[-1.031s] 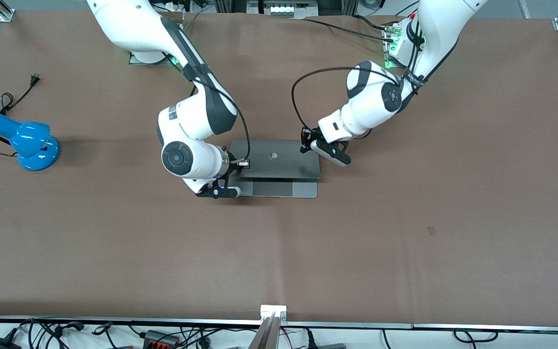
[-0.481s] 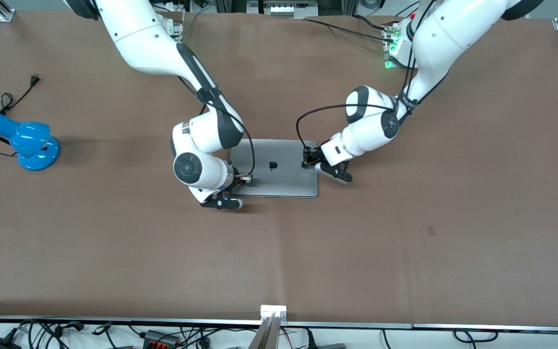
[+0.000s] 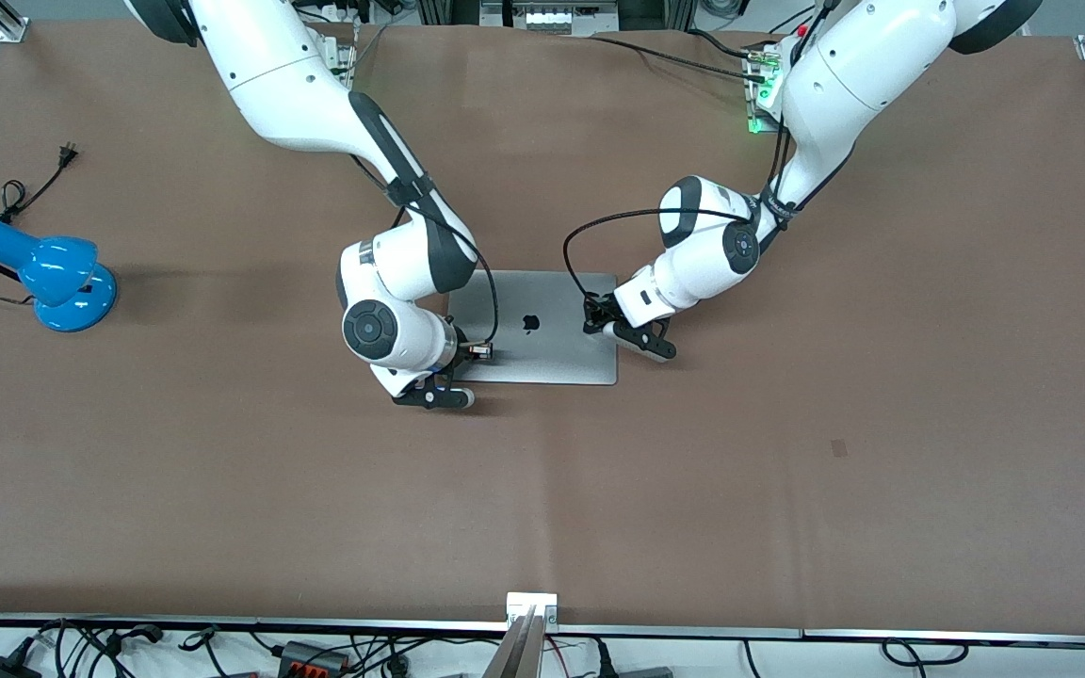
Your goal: Close laptop with both arms from behind
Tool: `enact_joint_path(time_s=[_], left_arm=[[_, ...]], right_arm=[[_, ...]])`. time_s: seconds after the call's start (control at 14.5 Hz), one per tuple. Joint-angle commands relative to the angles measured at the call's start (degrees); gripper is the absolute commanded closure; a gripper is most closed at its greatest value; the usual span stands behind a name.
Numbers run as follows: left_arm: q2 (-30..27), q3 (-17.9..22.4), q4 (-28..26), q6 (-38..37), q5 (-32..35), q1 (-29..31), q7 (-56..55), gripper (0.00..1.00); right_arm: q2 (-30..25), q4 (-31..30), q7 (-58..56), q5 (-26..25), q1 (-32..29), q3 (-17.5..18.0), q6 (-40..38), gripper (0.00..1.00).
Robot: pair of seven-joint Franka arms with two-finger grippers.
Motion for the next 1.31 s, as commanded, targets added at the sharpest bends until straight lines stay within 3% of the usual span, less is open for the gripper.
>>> enact_joint_path(time_s=[0.0,0.41,0.89,1.1,1.17,1.24], left_arm=[[1.1,1.3,0.9,0.6,-0.3,-1.0,1.4,1.0],[-4.8,1.2,-0.8,-1.4,-0.2,2.3,1.5,1.0],[-13.8,1.3,0.2,-20.9,-0.2,9.1,12.3,1.0],[-14.8,1.3,7.3,-37.2,-0.2,15.5,19.7,0.99],[-14.5,1.4,11.0,-43.3,0.5,17.4,21.5,0.99],[-14.5,1.4,14.1,-47.9,3.0,18.7,21.6,0.95]], right_arm=[[1.5,2.5,-0.2,-0.7,0.3,-0.1,-0.3,1.0],[-0.1,3.2,-0.1,-1.0,0.1,-0.3,-0.8,1.0],[-10.2,3.2,-1.2,-9.5,-0.4,-6.7,-12.7,1.0],[-12.5,3.2,-3.9,-10.8,-0.4,-8.8,-17.4,1.0],[-13.0,3.2,-3.9,-10.8,-0.4,-9.5,-18.6,0.78],[-13.1,3.2,-3.2,-10.7,-0.2,-10.3,-19.4,0.28]])
